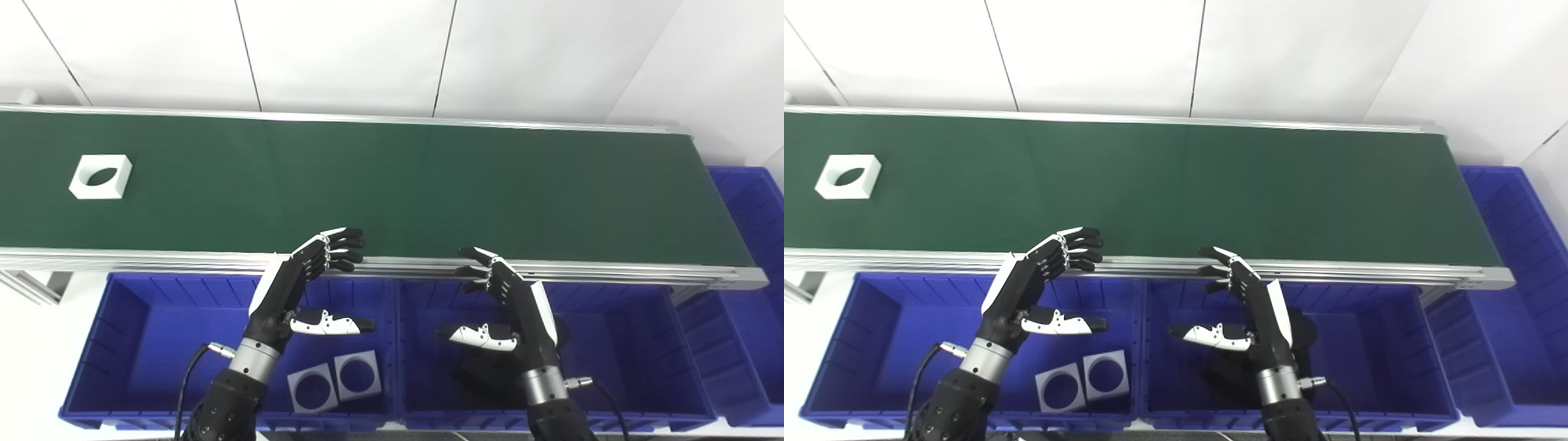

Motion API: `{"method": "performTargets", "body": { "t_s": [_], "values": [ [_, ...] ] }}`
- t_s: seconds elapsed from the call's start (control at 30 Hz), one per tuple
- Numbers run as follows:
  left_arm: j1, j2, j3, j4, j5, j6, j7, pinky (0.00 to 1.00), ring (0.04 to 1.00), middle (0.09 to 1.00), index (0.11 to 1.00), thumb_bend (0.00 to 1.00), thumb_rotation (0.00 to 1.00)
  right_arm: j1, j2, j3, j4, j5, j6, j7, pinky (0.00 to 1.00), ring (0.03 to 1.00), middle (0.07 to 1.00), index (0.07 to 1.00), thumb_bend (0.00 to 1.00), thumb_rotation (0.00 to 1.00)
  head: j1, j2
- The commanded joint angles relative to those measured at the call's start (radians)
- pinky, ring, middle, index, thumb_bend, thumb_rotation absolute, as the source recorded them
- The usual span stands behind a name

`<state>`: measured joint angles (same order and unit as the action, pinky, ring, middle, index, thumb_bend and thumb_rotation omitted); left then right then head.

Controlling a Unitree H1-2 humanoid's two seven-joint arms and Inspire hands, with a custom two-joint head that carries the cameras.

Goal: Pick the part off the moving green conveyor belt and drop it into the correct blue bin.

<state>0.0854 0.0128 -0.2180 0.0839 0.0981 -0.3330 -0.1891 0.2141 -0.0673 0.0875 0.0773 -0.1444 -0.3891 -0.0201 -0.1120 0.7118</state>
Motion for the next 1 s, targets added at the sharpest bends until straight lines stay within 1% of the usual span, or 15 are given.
{"method": "performTargets", "body": {
  "t_s": [0.0,0.33,0.47,0.5,0.53,0.57,0.6,0.63,0.73,0.8,0.83,0.87,0.9,0.93,0.97],
  "values": [
    [-0.021,-0.01,-0.002,-0.01,0.0,-0.04,0.015,0.62,0.675,0.75,0.761,0.82,0.0,-0.012,0.003,0.0,-0.014,-0.004,-0.053,-0.005,0.57,0.692,0.799,0.747,0.95,0.24,0.0,0.001],
    [-0.018,-0.012,-0.004,-0.019,-0.008,-0.031,0.011,0.64,0.677,0.748,0.763,0.81,0.0,-0.01,0.005,0.0,-0.021,0.004,-0.042,-0.001,0.58,0.696,0.802,0.744,0.95,0.26,0.002,0.003],
    [-0.02,-0.012,-0.003,-0.009,-0.005,-0.04,0.013,0.63,0.673,0.744,0.76,0.81,0.0,-0.015,0.005,0.005,-0.014,0.004,-0.061,0.0,0.58,0.696,0.802,0.744,0.95,0.26,0.02,-0.005],
    [-0.022,-0.014,-0.004,0.001,-0.002,-0.045,0.015,0.63,0.672,0.743,0.76,0.82,0.0,-0.018,0.002,0.006,-0.009,0.003,-0.068,-0.001,0.58,0.695,0.802,0.746,0.95,0.26,0.054,-0.017],
    [-0.023,-0.016,-0.005,0.007,0.0,-0.048,0.016,0.63,0.67,0.739,0.76,0.82,0.0,-0.02,0.001,0.006,-0.006,0.001,-0.072,-0.002,0.58,0.696,0.804,0.748,0.95,0.27,0.054,-0.017],
    [-0.026,-0.021,-0.006,0.021,0.009,-0.056,0.022,0.63,0.67,0.739,0.76,0.82,0.0,-0.023,-0.005,0.006,0.002,0.006,-0.076,-0.002,0.58,0.696,0.804,0.748,0.95,0.27,0.105,-0.034],
    [-0.028,-0.025,-0.008,0.032,0.016,-0.063,0.027,0.62,0.666,0.734,0.758,0.83,0.0,-0.025,-0.009,0.007,0.008,0.01,-0.078,-0.002,0.58,0.696,0.807,0.752,0.95,0.27,0.105,-0.034],
    [-0.032,-0.031,-0.011,0.05,0.029,-0.074,0.035,0.62,0.663,0.732,0.756,0.83,0.0,-0.029,-0.016,0.006,0.018,0.019,-0.079,-0.002,0.58,0.696,0.808,0.753,0.95,0.27,0.149,-0.05],
    [-0.05,-0.049,-0.021,0.114,0.059,-0.113,0.056,0.61,0.658,0.739,0.756,0.83,0.0,-0.038,-0.037,0.004,0.05,0.055,-0.081,0.007,0.58,0.692,0.808,0.752,0.95,0.26,0.215,-0.076],
    [-0.06,-0.058,-0.029,0.147,0.072,-0.128,0.071,0.6,0.656,0.743,0.754,0.83,0.0,-0.04,-0.05,0.002,0.068,0.073,-0.081,0.012,0.59,0.695,0.81,0.75,0.95,0.26,0.247,-0.095],
    [-0.064,-0.061,-0.034,0.16,0.076,-0.132,0.078,0.6,0.66,0.748,0.751,0.83,0.0,-0.041,-0.056,0.001,0.075,0.081,-0.081,0.015,0.6,0.7,0.811,0.748,0.94,0.24,0.251,-0.098],
    [-0.069,-0.064,-0.043,0.175,0.084,-0.135,0.092,0.59,0.66,0.75,0.749,0.84,0.0,-0.043,-0.063,-0.002,0.086,0.092,-0.081,0.018,0.6,0.701,0.81,0.746,0.94,0.23,0.272,-0.115],
    [-0.074,-0.066,-0.051,0.186,0.089,-0.136,0.104,0.59,0.66,0.751,0.749,0.84,0.0,-0.044,-0.067,-0.003,0.094,0.1,-0.081,0.02,0.6,0.701,0.81,0.745,0.93,0.23,0.275,-0.118],
    [-0.079,-0.067,-0.061,0.201,0.099,-0.136,0.121,0.59,0.659,0.752,0.748,0.84,0.0,-0.046,-0.073,-0.005,0.105,0.108,-0.081,0.023,0.6,0.702,0.809,0.743,0.93,0.22,0.291,-0.136],
    [-0.083,-0.067,-0.069,0.211,0.105,-0.136,0.135,0.59,0.658,0.749,0.747,0.84,0.0,-0.047,-0.078,-0.007,0.113,0.113,-0.081,0.025,0.6,0.704,0.809,0.742,0.92,0.21,0.291,-0.136]
  ]
}}
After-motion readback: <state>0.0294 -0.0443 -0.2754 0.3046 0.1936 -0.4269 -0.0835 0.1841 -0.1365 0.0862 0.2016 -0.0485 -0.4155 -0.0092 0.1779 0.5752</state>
